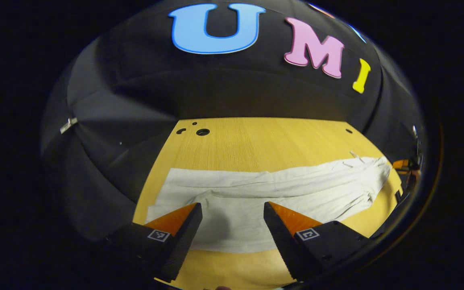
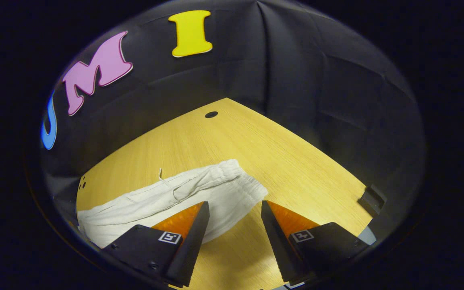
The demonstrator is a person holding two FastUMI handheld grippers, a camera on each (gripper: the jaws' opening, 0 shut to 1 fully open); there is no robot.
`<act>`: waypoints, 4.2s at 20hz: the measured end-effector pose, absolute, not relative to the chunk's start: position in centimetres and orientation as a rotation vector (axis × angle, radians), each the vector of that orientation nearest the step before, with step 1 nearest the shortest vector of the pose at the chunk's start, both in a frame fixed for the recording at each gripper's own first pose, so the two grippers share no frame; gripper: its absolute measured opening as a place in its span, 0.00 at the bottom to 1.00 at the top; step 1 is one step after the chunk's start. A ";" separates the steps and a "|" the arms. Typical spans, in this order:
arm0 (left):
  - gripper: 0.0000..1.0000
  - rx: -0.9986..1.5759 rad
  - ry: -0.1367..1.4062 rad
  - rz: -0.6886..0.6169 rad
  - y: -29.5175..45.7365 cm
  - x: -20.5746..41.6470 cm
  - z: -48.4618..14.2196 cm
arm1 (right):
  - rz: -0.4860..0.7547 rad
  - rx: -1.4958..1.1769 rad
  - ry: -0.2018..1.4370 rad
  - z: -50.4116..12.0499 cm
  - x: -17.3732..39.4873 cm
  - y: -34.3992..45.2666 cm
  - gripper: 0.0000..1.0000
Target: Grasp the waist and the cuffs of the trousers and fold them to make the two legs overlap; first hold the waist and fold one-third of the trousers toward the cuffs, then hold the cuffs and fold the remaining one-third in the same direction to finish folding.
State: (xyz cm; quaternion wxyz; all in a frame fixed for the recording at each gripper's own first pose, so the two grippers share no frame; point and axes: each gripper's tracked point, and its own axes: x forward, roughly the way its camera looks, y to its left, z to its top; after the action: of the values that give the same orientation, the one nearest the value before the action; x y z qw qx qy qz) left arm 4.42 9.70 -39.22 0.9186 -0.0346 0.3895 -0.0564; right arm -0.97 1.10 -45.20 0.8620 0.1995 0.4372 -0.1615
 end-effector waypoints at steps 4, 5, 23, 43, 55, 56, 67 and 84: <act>0.97 -0.288 0.793 -0.028 9.3 3.9 -39.6 | -0.413 0.554 0.924 -46.8 -0.4 0.4 0.83; 0.96 -0.319 0.795 -0.005 9.6 3.6 -39.7 | -0.427 0.570 0.936 -47.4 -0.5 0.4 0.83; 0.96 -0.558 0.930 0.209 13.0 -2.1 -45.1 | -0.464 0.780 1.002 -52.1 0.9 0.6 0.16; 0.90 -0.705 0.936 0.326 13.5 4.4 -49.2 | -0.348 0.662 0.922 -47.1 1.3 -0.6 0.08; 0.06 -0.784 0.966 0.325 13.5 5.1 -50.4 | -0.315 0.635 0.819 -43.2 2.0 -1.5 0.08; 0.06 -0.784 0.968 0.319 13.5 5.2 -50.3 | -0.300 0.625 0.799 -42.2 1.9 -1.6 0.08; 0.06 -0.743 0.983 0.260 13.7 5.0 -50.2 | -0.012 0.532 0.610 -29.8 6.5 10.1 0.08; 0.06 -0.759 0.967 0.256 13.6 5.2 -50.4 | 0.446 0.233 0.779 -34.6 3.4 34.9 0.08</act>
State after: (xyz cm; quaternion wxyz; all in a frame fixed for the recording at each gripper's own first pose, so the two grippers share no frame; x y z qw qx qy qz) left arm 5.21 13.56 -50.39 0.8095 -0.3550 0.4522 0.1196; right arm 3.36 34.88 -34.57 0.8944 0.1122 0.3758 0.2150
